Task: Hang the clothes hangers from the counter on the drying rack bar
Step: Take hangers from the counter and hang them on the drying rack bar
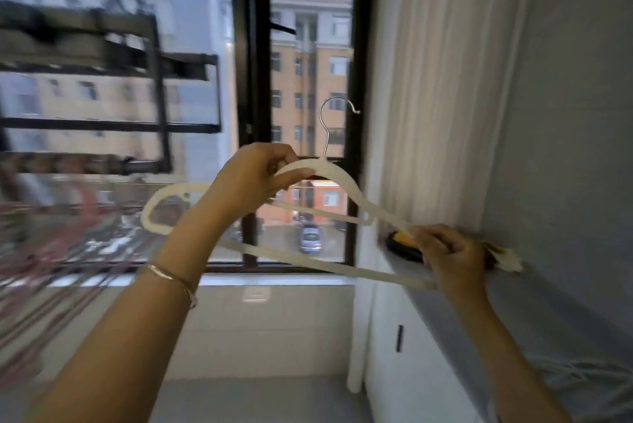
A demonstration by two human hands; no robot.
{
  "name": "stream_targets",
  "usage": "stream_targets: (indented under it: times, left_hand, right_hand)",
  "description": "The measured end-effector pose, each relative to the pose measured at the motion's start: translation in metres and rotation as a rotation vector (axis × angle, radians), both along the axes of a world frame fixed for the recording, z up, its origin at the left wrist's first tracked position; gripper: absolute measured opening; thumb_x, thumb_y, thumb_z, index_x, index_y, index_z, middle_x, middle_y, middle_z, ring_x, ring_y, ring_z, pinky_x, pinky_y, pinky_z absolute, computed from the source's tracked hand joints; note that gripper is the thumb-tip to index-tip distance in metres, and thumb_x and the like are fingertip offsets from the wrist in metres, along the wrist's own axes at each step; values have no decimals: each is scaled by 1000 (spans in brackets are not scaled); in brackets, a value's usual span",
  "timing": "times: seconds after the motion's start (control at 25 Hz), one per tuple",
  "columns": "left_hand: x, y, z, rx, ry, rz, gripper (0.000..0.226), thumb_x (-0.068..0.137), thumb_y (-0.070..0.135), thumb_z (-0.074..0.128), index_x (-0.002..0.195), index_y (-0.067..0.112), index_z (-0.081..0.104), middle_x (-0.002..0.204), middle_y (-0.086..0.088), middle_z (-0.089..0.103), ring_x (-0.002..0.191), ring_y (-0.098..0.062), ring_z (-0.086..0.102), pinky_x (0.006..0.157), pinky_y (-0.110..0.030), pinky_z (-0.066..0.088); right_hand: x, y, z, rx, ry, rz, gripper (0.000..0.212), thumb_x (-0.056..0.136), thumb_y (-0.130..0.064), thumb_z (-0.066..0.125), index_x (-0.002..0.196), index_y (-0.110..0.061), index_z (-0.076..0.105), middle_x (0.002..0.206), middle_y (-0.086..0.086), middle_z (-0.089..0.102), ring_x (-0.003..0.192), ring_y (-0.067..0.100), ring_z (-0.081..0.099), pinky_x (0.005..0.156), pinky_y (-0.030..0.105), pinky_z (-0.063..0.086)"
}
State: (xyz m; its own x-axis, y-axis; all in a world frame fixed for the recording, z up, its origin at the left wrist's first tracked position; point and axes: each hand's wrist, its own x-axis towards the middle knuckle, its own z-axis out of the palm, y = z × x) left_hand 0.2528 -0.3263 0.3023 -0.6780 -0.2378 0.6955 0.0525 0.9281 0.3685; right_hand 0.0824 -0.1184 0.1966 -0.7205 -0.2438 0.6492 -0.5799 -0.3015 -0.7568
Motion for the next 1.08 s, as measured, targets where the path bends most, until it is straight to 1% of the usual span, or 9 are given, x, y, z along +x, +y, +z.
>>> stream_targets:
  times: [0.12,0.16,0.24,0.36,0.6,0.68,0.76,0.88,1.08]
  left_hand:
    - [100,-14,21,178,-32,6,19,82,33,65,74,16,65,57,5,61,43,-7,53,44,-19,45]
    - [137,-20,22,219,3,58,18,83,31,65,73,15,65,57,5,62,43,-10,54,44,-19,46]
    - [204,-35,20,285,85,160,20,84,29,65,69,17,63,56,6,63,44,-10,56,44,-18,46]
    - [311,-58,11,390,216,320,22,87,28,63,72,12,62,58,5,64,48,-9,60,48,-19,50]
    - [519,-104,-14,479,385,567,12,91,20,59,85,19,70,68,9,71,49,-3,59,48,-14,48]
    - [578,-120,-25,508,417,647,14,92,23,58,87,23,71,68,11,70,49,0,57,47,-12,45]
    - [629,-135,-35,563,442,683,16,93,29,55,90,25,70,70,14,69,55,-1,57,51,-12,45]
    - [684,-170,-52,670,508,673,19,94,28,52,90,25,70,92,5,72,68,-8,58,66,-21,47]
    - [722,-249,-84,885,590,603,19,93,18,54,105,13,68,97,-1,73,84,-12,67,73,-21,51]
  right_hand:
    - [48,-45,27,10,178,55,18,75,-41,63,75,-23,65,65,-17,63,61,0,53,59,10,42]
    - [71,-66,34,17,255,59,21,75,-46,59,82,-27,64,75,-22,64,73,-1,55,69,9,43]
    - [123,-108,45,14,440,26,29,80,-44,56,100,-24,62,101,-23,58,100,0,50,91,15,38]
    - [222,-176,53,-41,576,151,42,83,-39,57,115,-12,58,123,-2,49,120,8,41,106,18,29]
    - [450,-286,49,83,568,701,30,87,-37,59,115,-27,53,122,-13,46,118,-3,42,101,6,27]
    - [509,-315,40,155,492,804,25,89,-31,57,114,-28,53,123,-10,47,118,1,42,102,11,30]
    - [557,-342,34,225,442,856,23,91,-25,55,114,-28,54,121,-8,47,113,1,43,100,16,32]
    - [601,-380,32,320,443,849,23,93,-28,53,115,-27,56,121,-7,48,109,1,43,97,18,33]
    - [625,-453,36,513,559,774,34,94,-39,47,127,-30,48,136,-8,42,123,9,39,98,26,28]
